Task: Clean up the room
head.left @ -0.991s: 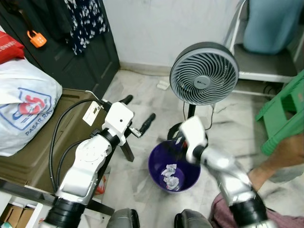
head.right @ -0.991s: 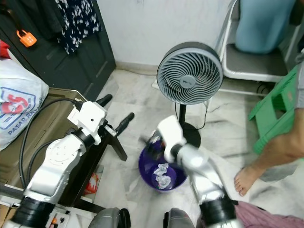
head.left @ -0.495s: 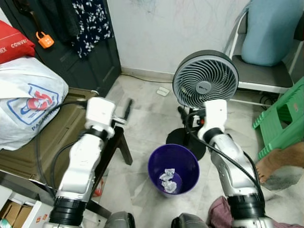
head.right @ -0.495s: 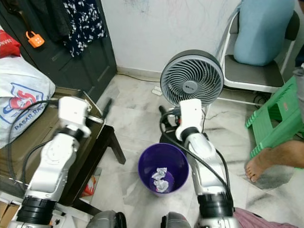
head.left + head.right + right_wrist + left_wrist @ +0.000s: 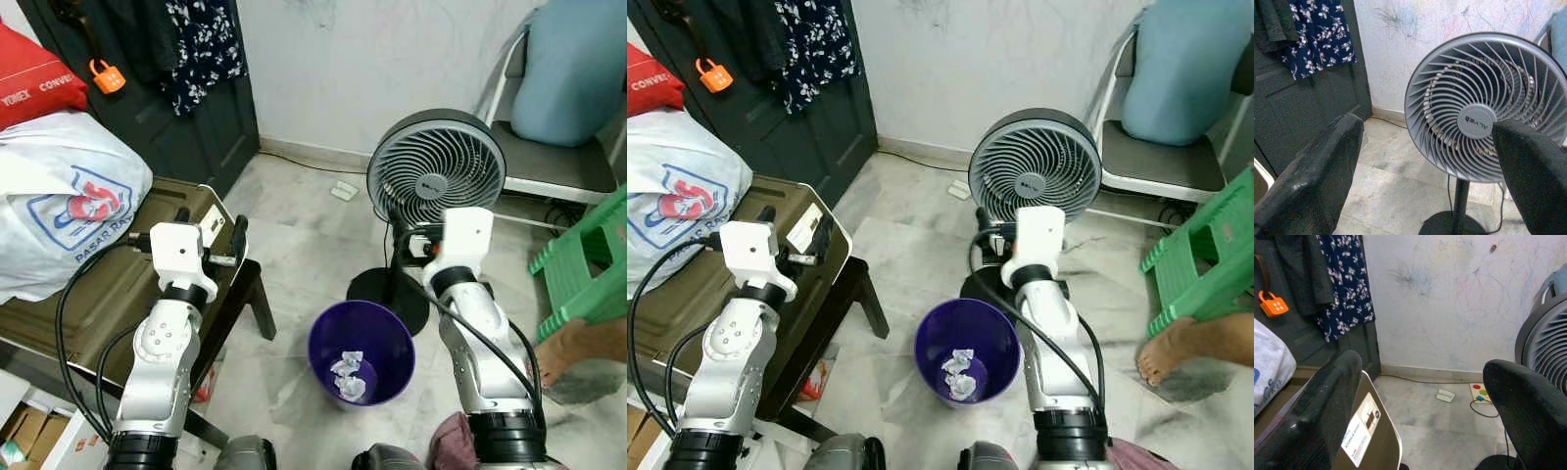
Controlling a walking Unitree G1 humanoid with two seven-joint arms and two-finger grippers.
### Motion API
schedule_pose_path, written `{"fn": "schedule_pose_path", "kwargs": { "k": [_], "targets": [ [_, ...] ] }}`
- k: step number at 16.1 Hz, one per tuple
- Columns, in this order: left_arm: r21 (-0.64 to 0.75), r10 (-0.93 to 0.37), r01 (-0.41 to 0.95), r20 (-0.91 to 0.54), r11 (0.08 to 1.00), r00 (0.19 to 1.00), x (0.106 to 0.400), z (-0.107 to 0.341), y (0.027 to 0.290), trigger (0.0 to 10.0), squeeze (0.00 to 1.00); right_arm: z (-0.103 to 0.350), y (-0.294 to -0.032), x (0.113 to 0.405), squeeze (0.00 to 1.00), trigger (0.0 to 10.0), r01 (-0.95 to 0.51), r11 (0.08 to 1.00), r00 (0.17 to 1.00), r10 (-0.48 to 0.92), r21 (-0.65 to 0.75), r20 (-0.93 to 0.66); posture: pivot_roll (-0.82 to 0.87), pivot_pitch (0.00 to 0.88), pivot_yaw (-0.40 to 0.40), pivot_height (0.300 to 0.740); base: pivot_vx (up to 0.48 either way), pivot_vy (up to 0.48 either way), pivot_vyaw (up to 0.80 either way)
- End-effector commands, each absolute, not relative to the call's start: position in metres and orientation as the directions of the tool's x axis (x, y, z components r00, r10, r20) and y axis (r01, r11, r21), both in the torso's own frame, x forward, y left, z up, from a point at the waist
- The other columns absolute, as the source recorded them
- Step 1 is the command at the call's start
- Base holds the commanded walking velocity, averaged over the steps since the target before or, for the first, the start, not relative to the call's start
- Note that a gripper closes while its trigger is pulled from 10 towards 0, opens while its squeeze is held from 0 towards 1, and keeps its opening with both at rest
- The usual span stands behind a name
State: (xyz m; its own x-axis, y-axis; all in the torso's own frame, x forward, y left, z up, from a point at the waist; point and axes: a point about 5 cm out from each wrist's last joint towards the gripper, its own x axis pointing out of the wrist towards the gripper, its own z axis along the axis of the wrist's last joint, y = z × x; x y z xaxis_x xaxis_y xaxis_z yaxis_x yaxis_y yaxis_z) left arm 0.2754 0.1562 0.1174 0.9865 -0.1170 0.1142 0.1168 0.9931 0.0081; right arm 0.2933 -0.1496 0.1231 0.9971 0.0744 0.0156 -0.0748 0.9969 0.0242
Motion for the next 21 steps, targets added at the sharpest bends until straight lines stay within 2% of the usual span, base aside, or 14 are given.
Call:
{"fn": "schedule_pose_path", "kwargs": {
  "k": [1, 3, 8, 18, 19, 20, 21],
  "targets": [
    [0.012, -0.115, 0.114, 0.115, 0.993, 0.987, 0.275, 0.119, 0.157, 10.0, 0.00, 0.123, -0.145, 0.292, 0.00, 10.0, -0.092, 0.995, 0.996, 0.092, 0.046, 0.018, -0.14, 0.000, 0.069, 0.740, 0.000, 0.000, 0.00],
    [0.003, -0.130, 0.131, 0.101, 0.991, 0.986, 0.272, 0.117, 0.150, 10.0, 0.00, 0.118, -0.134, 0.290, 0.00, 10.0, -0.155, 0.986, 0.988, 0.156, 0.061, 0.000, -0.13, 0.000, 0.061, 0.740, 0.000, 0.000, 0.80],
    [-0.076, -0.078, 0.082, 0.046, 0.994, 0.996, 0.271, 0.112, 0.152, 10.0, 0.00, 0.124, -0.130, 0.295, 0.00, 10.0, -0.144, 0.986, 0.990, 0.143, 0.079, 0.012, -0.15, 0.000, 0.069, 0.740, 0.000, 0.000, 0.80],
    [-0.009, -0.129, 0.130, 0.092, 0.991, 0.987, 0.271, 0.125, 0.149, 10.0, 0.00, 0.125, -0.128, 0.291, 0.00, 10.0, -0.170, 0.982, 0.985, 0.170, 0.080, 0.014, -0.14, 0.000, 0.042, 0.740, 0.000, 0.000, 0.80],
    [-0.007, -0.130, 0.131, 0.090, 0.991, 0.987, 0.271, 0.125, 0.149, 10.0, 0.00, 0.125, -0.128, 0.291, 0.16, 10.0, -0.169, 0.982, 0.986, 0.169, 0.084, 0.015, -0.13, 0.000, 0.044, 0.740, 0.000, 0.000, 0.80],
    [-0.003, -0.130, 0.131, 0.089, 0.991, 0.987, 0.271, 0.125, 0.149, 10.0, 0.00, 0.127, -0.128, 0.291, 0.95, 10.0, -0.171, 0.981, 0.985, 0.170, 0.088, 0.024, -0.13, 0.000, 0.045, 0.740, 0.000, 0.000, 0.80],
    [-0.001, -0.124, 0.124, 0.088, 0.992, 0.988, 0.271, 0.125, 0.151, 10.0, 0.00, 0.128, -0.128, 0.290, 0.78, 10.0, -0.171, 0.981, 0.985, 0.168, 0.089, 0.036, -0.13, 0.000, 0.046, 0.740, 0.000, 0.000, 0.79]
  ]
}}
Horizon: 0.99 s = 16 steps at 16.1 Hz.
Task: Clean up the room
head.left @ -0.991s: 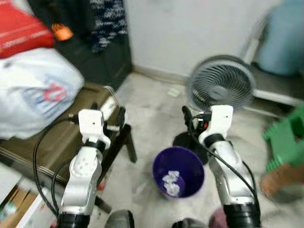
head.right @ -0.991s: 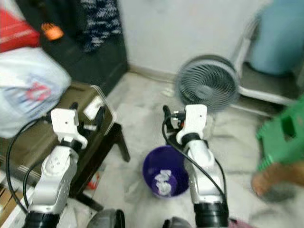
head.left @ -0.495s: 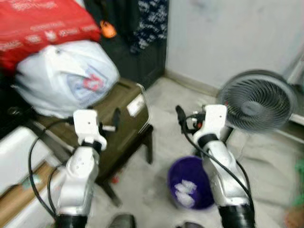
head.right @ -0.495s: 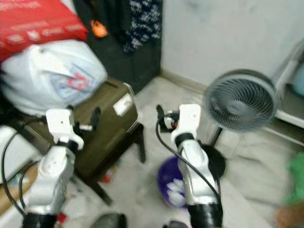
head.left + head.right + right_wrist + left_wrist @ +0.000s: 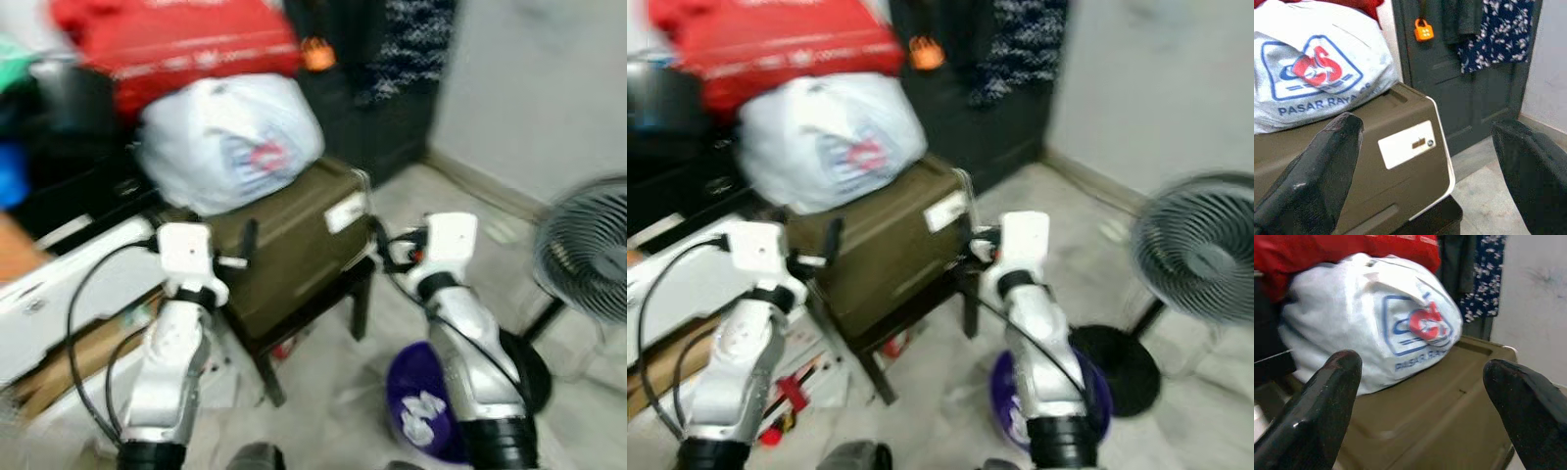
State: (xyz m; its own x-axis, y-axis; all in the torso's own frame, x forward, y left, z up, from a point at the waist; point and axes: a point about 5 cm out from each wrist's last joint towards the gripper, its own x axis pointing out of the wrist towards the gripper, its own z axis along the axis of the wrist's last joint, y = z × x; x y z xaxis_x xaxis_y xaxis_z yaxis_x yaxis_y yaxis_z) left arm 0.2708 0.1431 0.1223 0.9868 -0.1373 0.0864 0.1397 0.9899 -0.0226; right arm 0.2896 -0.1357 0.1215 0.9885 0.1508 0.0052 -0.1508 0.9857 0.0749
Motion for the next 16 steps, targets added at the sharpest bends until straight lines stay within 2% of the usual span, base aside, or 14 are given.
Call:
{"fn": "schedule_pose_path", "kwargs": {
  "k": [1, 6, 15, 16],
  "targets": [
    [-0.001, -0.119, 0.120, 0.088, 0.993, 0.989, 0.271, 0.125, 0.151, 10.0, 0.00, 0.128, -0.129, 0.291, 0.00, 10.0, -0.168, 0.982, 0.986, 0.166, 0.089, 0.036, -0.13, 0.000, 0.046, 0.740, 0.000, 0.000, 0.79],
    [0.041, -0.006, 0.003, 0.075, 0.999, 0.997, 0.270, 0.124, 0.163, 10.0, 0.00, 0.129, -0.130, 0.291, 0.00, 10.0, -0.173, 0.982, 0.985, 0.171, 0.079, 0.032, -0.12, 0.000, 0.037, 0.740, 0.000, 0.000, 0.79],
    [0.058, 0.010, -0.013, 0.057, 0.998, 0.998, 0.268, 0.120, 0.172, 10.0, 0.00, 0.130, -0.133, 0.291, 0.00, 10.0, -0.162, 0.983, 0.987, 0.162, 0.082, 0.015, -0.11, 0.000, 0.032, 0.740, 0.000, 0.000, 0.79],
    [0.054, 0.003, -0.005, 0.052, 0.999, 0.999, 0.266, 0.120, 0.174, 10.0, 0.00, 0.128, -0.139, 0.286, 0.00, 10.0, -0.149, 0.984, 0.989, 0.150, 0.094, -0.003, -0.11, 0.000, 0.032, 0.740, 0.000, 0.000, 0.00]
  ]
}}
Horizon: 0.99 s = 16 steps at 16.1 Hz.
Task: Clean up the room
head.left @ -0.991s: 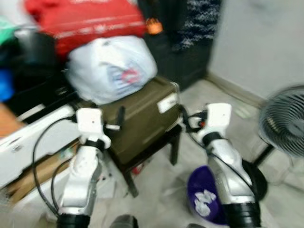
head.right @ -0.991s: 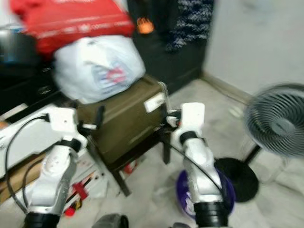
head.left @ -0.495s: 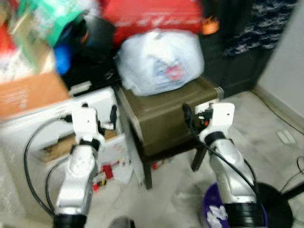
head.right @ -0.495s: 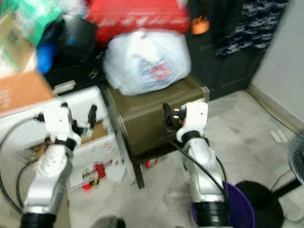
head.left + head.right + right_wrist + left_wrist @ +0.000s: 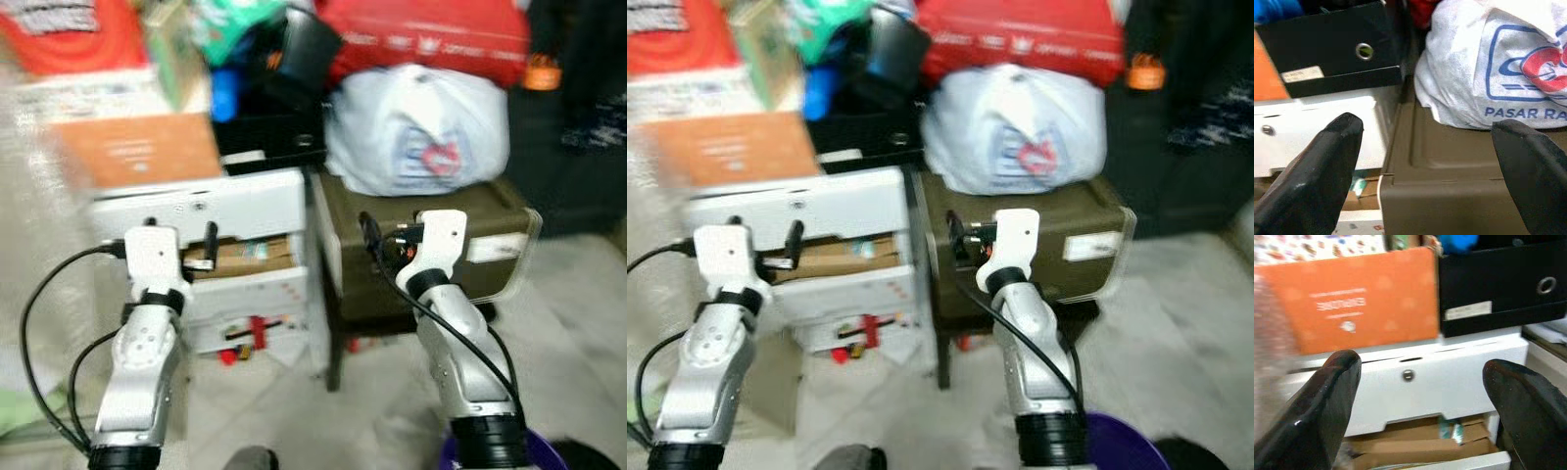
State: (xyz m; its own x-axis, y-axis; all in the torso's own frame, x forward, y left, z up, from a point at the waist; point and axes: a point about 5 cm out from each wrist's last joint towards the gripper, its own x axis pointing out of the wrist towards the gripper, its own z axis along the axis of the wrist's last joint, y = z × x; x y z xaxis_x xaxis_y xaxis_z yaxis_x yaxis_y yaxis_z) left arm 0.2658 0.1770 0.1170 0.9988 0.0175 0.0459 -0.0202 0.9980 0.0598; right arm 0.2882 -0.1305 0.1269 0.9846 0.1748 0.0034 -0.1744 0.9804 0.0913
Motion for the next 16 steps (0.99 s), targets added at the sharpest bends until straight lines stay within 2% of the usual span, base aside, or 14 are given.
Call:
{"fn": "schedule_pose_path", "kwargs": {
  "k": [1, 3, 5, 13, 16],
  "targets": [
    [0.055, 0.004, -0.007, 0.045, 0.998, 0.999, 0.2656, 0.1177, 0.1760, 10.0, 0.00, 0.1258, -0.1437, 0.2839, 0.00, 10.0, -0.133, 0.986, 0.991, 0.135, 0.103, -0.009, -0.12, 0.000, 0.034, 0.740, 0.000, 0.000, 0.00],
    [0.055, 0.003, -0.005, 0.042, 0.998, 0.999, 0.2675, 0.1175, 0.1756, 10.0, 0.00, 0.1251, -0.1459, 0.2866, 0.00, 10.0, -0.120, 0.988, 0.992, 0.122, 0.099, -0.015, -0.12, 0.000, 0.034, 0.740, 0.000, 0.000, 0.00],
    [0.054, -0.009, 0.006, 0.055, 0.998, 0.998, 0.2731, 0.1210, 0.1719, 10.0, 0.00, 0.1282, -0.1389, 0.2907, 0.00, 10.0, -0.147, 0.987, 0.989, 0.147, 0.058, 0.001, -0.13, 0.000, 0.035, 0.740, 0.000, 0.000, 0.80],
    [0.025, 0.005, -0.006, 0.043, 1.000, 0.999, 0.2731, 0.1195, 0.1728, 10.0, 0.00, 0.1289, -0.1389, 0.2917, 0.00, 10.0, -0.151, 0.986, 0.988, 0.152, 0.072, -0.003, -0.12, 0.000, 0.023, 0.740, 0.000, 0.000, 0.80],
    [0.023, 0.027, -0.028, 0.039, 0.999, 0.999, 0.2646, 0.1162, 0.1702, 10.0, 0.00, 0.1284, -0.1371, 0.2935, 0.00, 10.0, -0.182, 0.981, 0.983, 0.183, 0.059, -0.010, -0.09, 0.000, -0.022, 0.740, 0.000, 0.000, 0.00]
  ]
}}
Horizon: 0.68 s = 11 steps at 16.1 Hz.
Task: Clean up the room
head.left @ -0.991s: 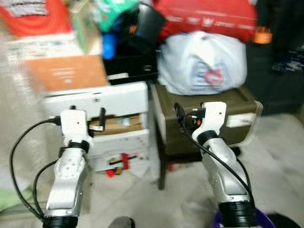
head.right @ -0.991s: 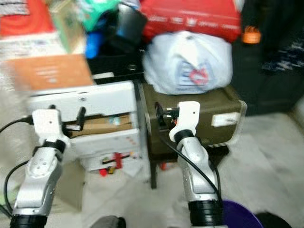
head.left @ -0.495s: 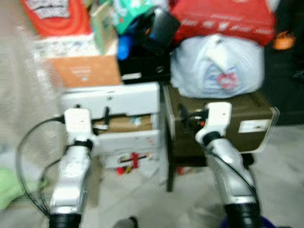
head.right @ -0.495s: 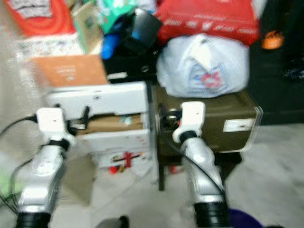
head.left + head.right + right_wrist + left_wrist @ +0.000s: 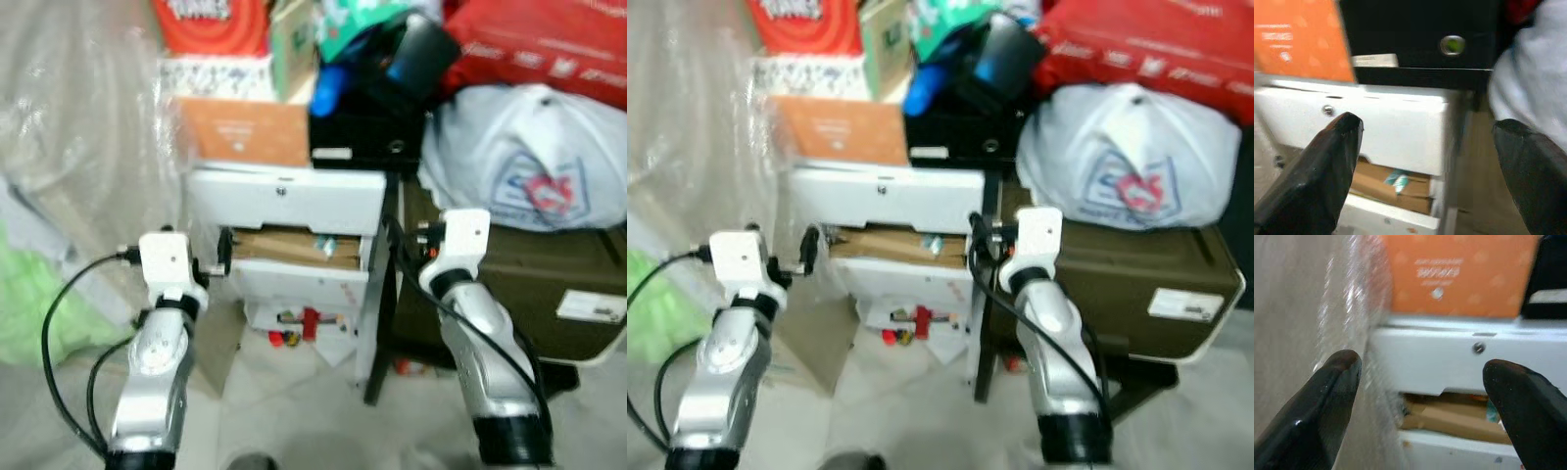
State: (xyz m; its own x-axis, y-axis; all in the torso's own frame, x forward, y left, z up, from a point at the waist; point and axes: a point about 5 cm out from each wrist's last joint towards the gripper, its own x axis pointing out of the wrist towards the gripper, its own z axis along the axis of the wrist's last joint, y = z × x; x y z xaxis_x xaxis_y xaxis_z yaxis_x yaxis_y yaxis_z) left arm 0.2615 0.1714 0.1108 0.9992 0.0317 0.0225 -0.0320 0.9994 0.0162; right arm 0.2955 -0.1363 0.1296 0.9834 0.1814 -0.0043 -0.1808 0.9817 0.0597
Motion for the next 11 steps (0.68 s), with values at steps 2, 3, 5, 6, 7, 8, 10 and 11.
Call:
{"fn": "schedule_pose_path", "kwargs": {
  "k": [2, 3, 5, 6, 7, 8, 10, 11],
  "targets": [
    [0.013, 0.087, -0.087, 0.034, 0.996, 0.996, 0.256, 0.113, 0.175, 10.0, 0.00, 0.133, -0.128, 0.304, 0.00, 10.0, -0.233, 0.970, 0.972, 0.233, 0.069, -0.001, -0.05, 0.000, -0.064, 0.740, 0.000, 0.000, 0.00],
    [0.010, 0.090, -0.091, 0.033, 0.996, 0.995, 0.255, 0.112, 0.174, 10.0, 0.00, 0.134, -0.126, 0.306, 0.00, 10.0, -0.244, 0.967, 0.970, 0.244, 0.073, 0.005, -0.05, 0.000, -0.072, 0.740, 0.000, 0.000, 0.00],
    [0.028, 0.107, -0.108, 0.041, 0.994, 0.993, 0.255, 0.113, 0.177, 10.0, 0.00, 0.136, -0.118, 0.308, 0.00, 10.0, -0.268, 0.962, 0.963, 0.267, 0.051, 0.016, -0.04, 0.000, -0.075, 0.740, 0.000, 0.000, 0.00],
    [0.035, 0.112, -0.114, 0.043, 0.993, 0.993, 0.256, 0.114, 0.178, 10.0, 0.00, 0.136, -0.117, 0.307, 0.00, 10.0, -0.277, 0.960, 0.961, 0.276, 0.042, 0.021, -0.05, 0.000, -0.069, 0.740, 0.000, 0.000, -0.54],
    [0.047, 0.113, -0.115, 0.045, 0.992, 0.993, 0.258, 0.116, 0.181, 10.0, 0.00, 0.135, -0.114, 0.304, 0.00, 10.0, -0.289, 0.957, 0.957, 0.288, 0.038, 0.024, -0.05, 0.000, -0.057, 0.740, 0.000, 0.000, 0.80],
    [0.049, 0.110, -0.113, 0.045, 0.992, 0.993, 0.258, 0.116, 0.181, 10.0, 0.00, 0.135, -0.115, 0.304, 0.00, 10.0, -0.287, 0.957, 0.958, 0.286, 0.041, 0.022, -0.06, 0.000, -0.055, 0.740, 0.000, 0.000, 0.80],
    [0.058, 0.089, -0.092, 0.045, 0.994, 0.995, 0.261, 0.117, 0.180, 10.0, 0.00, 0.134, -0.119, 0.303, 0.00, 10.0, -0.266, 0.963, 0.964, 0.265, 0.049, 0.020, -0.07, 0.000, -0.040, 0.740, 0.000, 0.000, 0.80],
    [0.058, 0.083, -0.085, 0.044, 0.995, 0.996, 0.264, 0.118, 0.179, 10.0, 0.00, 0.133, -0.120, 0.303, 0.00, 10.0, -0.256, 0.965, 0.967, 0.256, 0.050, 0.020, -0.08, 0.000, -0.027, 0.740, 0.000, 0.000, 0.80]
  ]
}}
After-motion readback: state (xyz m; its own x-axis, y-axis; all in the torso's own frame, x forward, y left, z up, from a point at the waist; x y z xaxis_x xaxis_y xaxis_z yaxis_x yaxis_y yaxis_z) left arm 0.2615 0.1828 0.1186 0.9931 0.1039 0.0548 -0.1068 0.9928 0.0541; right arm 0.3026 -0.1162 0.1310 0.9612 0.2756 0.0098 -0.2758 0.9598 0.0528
